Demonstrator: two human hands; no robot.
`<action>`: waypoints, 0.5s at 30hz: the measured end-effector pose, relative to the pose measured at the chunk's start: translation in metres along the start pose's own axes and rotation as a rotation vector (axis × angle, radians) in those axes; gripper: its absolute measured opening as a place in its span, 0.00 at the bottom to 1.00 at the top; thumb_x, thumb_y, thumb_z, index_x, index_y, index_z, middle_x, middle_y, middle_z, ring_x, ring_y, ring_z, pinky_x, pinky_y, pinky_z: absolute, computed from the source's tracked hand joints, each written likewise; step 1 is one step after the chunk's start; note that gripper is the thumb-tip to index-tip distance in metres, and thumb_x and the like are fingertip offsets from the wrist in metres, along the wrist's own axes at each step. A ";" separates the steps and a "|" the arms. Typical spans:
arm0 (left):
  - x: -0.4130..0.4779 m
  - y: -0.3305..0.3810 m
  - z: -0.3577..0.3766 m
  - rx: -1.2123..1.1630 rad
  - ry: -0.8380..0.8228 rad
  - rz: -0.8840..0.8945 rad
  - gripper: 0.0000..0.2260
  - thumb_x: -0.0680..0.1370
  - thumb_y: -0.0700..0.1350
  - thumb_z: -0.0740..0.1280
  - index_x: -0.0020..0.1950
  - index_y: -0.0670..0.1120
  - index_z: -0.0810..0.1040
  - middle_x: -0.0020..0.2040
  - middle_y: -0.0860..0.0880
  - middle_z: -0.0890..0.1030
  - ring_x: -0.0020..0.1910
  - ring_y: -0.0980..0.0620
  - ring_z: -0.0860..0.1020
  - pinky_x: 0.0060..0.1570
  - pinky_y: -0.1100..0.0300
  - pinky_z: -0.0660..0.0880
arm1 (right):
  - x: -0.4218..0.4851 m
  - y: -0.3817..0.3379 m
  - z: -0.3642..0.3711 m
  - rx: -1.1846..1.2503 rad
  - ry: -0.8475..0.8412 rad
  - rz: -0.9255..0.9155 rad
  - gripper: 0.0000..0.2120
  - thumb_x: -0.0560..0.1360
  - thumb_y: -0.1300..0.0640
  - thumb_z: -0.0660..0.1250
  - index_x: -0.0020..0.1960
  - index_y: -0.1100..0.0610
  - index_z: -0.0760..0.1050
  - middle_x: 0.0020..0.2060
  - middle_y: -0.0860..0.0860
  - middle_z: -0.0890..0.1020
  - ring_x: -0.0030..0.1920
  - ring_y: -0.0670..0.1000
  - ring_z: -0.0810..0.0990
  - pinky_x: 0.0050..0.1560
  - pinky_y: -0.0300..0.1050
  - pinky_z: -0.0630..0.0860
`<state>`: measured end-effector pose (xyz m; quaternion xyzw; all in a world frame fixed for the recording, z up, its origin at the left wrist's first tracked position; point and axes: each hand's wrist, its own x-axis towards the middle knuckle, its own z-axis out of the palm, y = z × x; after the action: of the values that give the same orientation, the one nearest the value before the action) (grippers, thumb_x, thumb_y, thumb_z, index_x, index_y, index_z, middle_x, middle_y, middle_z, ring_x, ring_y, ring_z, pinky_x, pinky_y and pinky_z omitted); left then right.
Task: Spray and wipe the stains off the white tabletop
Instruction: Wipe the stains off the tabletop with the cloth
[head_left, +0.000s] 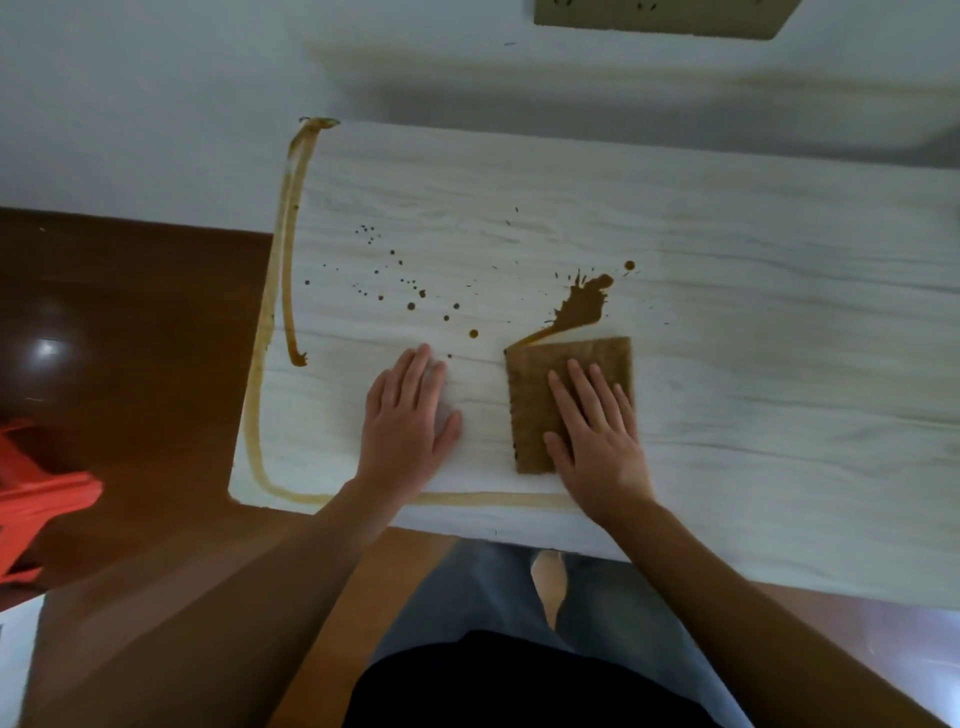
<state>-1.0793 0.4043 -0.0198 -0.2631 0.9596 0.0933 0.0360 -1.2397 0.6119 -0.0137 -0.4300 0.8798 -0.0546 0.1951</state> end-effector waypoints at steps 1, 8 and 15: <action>0.000 0.000 0.001 -0.004 0.001 -0.004 0.28 0.84 0.59 0.56 0.79 0.43 0.65 0.82 0.42 0.63 0.82 0.42 0.59 0.78 0.43 0.60 | -0.002 0.009 -0.003 0.006 -0.003 -0.007 0.32 0.83 0.41 0.48 0.83 0.49 0.45 0.82 0.49 0.47 0.82 0.51 0.40 0.81 0.54 0.41; -0.003 0.002 0.004 -0.077 0.026 -0.028 0.28 0.84 0.58 0.56 0.80 0.43 0.65 0.83 0.42 0.62 0.83 0.43 0.57 0.79 0.43 0.58 | -0.028 0.073 -0.018 0.106 0.107 0.330 0.32 0.82 0.42 0.52 0.83 0.50 0.48 0.82 0.50 0.50 0.82 0.52 0.44 0.81 0.56 0.45; -0.002 0.010 0.006 -0.139 0.100 -0.070 0.27 0.81 0.54 0.61 0.76 0.41 0.70 0.81 0.42 0.65 0.81 0.41 0.61 0.78 0.40 0.60 | -0.075 0.066 -0.002 0.178 0.153 0.519 0.31 0.82 0.47 0.53 0.83 0.53 0.51 0.82 0.52 0.51 0.82 0.54 0.44 0.81 0.58 0.45</action>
<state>-1.0829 0.4152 -0.0236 -0.3027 0.9416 0.1452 -0.0270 -1.2477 0.7114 -0.0074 -0.1662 0.9644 -0.1121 0.1725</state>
